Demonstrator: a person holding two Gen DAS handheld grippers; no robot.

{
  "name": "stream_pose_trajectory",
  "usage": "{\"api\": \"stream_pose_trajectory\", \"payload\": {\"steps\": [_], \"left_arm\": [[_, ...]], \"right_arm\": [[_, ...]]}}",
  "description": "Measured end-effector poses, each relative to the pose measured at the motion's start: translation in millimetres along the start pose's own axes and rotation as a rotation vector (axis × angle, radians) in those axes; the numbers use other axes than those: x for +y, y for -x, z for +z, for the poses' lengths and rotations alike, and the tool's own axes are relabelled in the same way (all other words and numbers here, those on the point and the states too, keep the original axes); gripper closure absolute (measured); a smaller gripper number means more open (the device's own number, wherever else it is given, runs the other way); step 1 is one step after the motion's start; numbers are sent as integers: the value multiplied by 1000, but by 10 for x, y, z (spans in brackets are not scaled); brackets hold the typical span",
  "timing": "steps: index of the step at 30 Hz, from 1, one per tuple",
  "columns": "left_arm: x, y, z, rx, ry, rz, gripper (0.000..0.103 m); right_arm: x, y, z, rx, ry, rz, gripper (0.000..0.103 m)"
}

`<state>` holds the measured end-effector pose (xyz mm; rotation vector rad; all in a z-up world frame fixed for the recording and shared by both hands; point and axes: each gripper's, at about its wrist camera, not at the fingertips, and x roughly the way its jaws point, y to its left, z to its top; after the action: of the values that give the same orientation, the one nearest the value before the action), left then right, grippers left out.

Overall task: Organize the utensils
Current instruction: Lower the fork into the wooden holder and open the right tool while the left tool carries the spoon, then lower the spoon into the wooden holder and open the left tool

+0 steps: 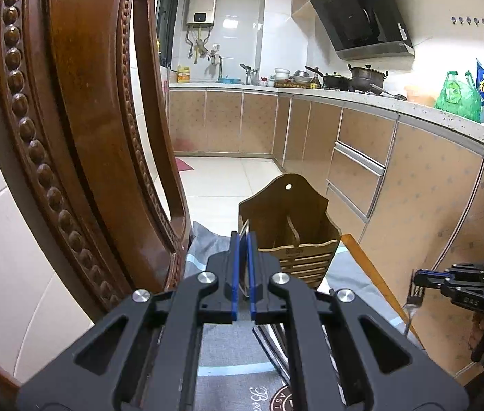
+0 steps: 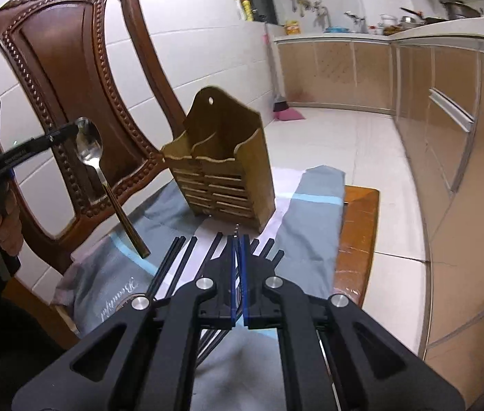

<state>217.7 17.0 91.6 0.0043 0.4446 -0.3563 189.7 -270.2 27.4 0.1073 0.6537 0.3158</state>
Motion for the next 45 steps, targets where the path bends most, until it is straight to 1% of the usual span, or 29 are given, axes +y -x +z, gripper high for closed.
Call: {"api": "stream_pose_trajectory", "payload": {"steps": [4, 7, 10, 12, 16, 19, 22, 25, 27, 30, 31, 34, 38, 39, 40, 41, 42, 43, 44, 45], "left_arm": [[50, 18, 31, 5, 27, -11, 99], [77, 49, 41, -12, 34, 1, 99], [106, 77, 52, -27, 37, 24, 99], [124, 89, 68, -39, 40, 37, 99], [145, 95, 89, -50, 54, 42, 99], [147, 83, 90, -53, 52, 48, 99], [148, 49, 72, -53, 42, 60, 99], [153, 10, 68, -47, 42, 62, 99], [161, -13, 69, -46, 39, 67, 99], [176, -45, 67, -43, 41, 74, 99], [183, -50, 67, -42, 42, 76, 99], [194, -62, 63, -40, 45, 79, 99], [178, -57, 57, -46, 47, 88, 99], [177, -60, 53, -46, 48, 89, 99], [176, -62, 44, -46, 50, 90, 99], [177, -64, 38, -45, 51, 92, 99], [181, -65, 36, -44, 53, 95, 99], [188, -61, 33, -47, 57, 97, 99], [199, -53, 34, -52, 61, 98, 99], [205, -39, 41, -56, 66, 99, 99]], "right_arm": [[72, 235, 34, -37, -37, -60, 100], [213, 472, 189, -94, -19, -113, 100], [435, 679, 516, -174, 36, -182, 100], [543, 721, 735, -223, 63, -237, 100], [691, 653, 1190, -312, 99, -321, 100], [781, 393, 1509, -382, 127, -420, 101], [819, 69, 1667, -416, 147, -494, 101], [822, -318, 1693, -427, 159, -573, 101], [820, -562, 1637, -422, 166, -629, 101], [806, -864, 1501, -405, 162, -670, 101], [792, -966, 1420, -397, 162, -675, 101], [714, -1161, 1237, -348, 135, -646, 101], [667, -1196, 1045, -326, 107, -612, 100], [639, -1171, 1003, -321, 92, -600, 96], [627, -1166, 986, -313, 83, -591, 70], [593, -1106, 949, -306, 68, -567, 54], [576, -997, 899, -331, 57, -558, 33], [565, -841, 837, -361, 44, -532, 28], [546, -694, 777, -374, 27, -490, 25], [525, -561, 726, -381, 7, -453, 19]]}}
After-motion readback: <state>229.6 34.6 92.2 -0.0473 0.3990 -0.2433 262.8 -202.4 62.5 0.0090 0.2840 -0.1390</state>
